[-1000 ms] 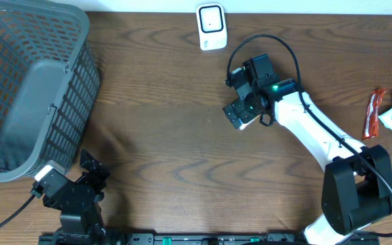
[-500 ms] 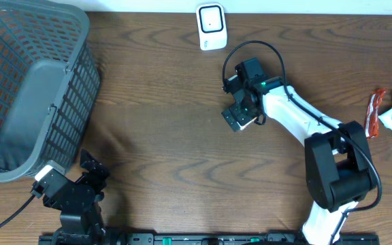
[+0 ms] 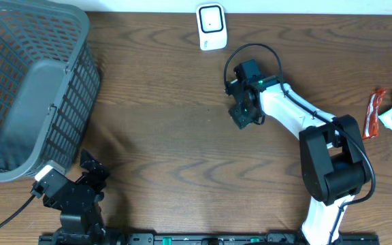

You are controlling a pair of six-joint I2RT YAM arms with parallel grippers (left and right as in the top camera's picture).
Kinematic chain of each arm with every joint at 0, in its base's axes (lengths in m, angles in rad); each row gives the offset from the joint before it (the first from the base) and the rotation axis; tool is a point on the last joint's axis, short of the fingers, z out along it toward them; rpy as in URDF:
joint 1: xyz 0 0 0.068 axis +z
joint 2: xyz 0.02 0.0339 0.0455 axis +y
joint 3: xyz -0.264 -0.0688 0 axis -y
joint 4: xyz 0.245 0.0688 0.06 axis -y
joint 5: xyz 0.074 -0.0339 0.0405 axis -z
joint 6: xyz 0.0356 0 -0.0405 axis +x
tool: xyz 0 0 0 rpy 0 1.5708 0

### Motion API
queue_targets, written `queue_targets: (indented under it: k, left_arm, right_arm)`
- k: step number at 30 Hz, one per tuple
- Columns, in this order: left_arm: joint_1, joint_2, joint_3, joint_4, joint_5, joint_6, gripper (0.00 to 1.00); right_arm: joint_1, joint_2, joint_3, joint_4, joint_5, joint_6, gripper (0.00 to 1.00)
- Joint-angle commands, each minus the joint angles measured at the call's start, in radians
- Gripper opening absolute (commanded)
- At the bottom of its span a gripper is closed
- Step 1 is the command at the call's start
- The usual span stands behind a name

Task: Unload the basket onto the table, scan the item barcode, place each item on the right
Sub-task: 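Lift the orange box with the right gripper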

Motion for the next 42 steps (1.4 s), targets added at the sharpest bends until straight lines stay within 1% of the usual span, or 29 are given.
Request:
queue_targets:
  k: [1, 7, 11, 12, 16, 27, 30, 36, 42]
  left_arm:
    - [-0.002, -0.003, 0.003, -0.001, -0.005, -0.002, 0.93]
    - [-0.002, -0.003, 0.003, -0.001, -0.005, -0.002, 0.93]
    - [-0.002, -0.003, 0.003, -0.001, -0.006, -0.002, 0.93]
    - [-0.002, -0.003, 0.003, -0.001, -0.006, -0.002, 0.93]
    - [-0.002, -0.003, 0.003, -0.001, -0.005, -0.002, 0.93]
    - [-0.002, -0.003, 0.003, -0.001, -0.006, -0.002, 0.93]
    - [-0.002, -0.003, 0.003, -0.001, -0.005, -0.002, 0.93]
    - [-0.002, -0.003, 0.003, -0.001, -0.005, -0.002, 0.93]
    - [-0.002, -0.003, 0.003, -0.001, -0.005, -0.002, 0.93]
  right_arm:
    - [-0.009, 0.006, 0.087, -0.053, 0.016, 0.106, 0.57]
    - [-0.009, 0.006, 0.246, -0.264, -0.081, 0.239, 0.58]
    - [-0.011, 0.006, 0.275, -0.38, -0.193, 0.342, 0.58]
    - [-0.013, 0.006, 0.274, -0.412, -0.237, 0.341, 0.58]
    - [-0.013, 0.007, 0.27, -0.524, -0.359, 0.34, 0.52]
    - [0.013, 0.007, 0.27, -0.774, -0.472, 0.337, 0.54]
    - [0.016, 0.007, 0.27, -0.841, -0.518, 0.3, 0.55]
    - [0.031, 0.007, 0.27, -0.916, -0.527, 0.274, 0.57]
    - [0.033, 0.007, 0.27, -0.914, -0.526, 0.261, 0.57]
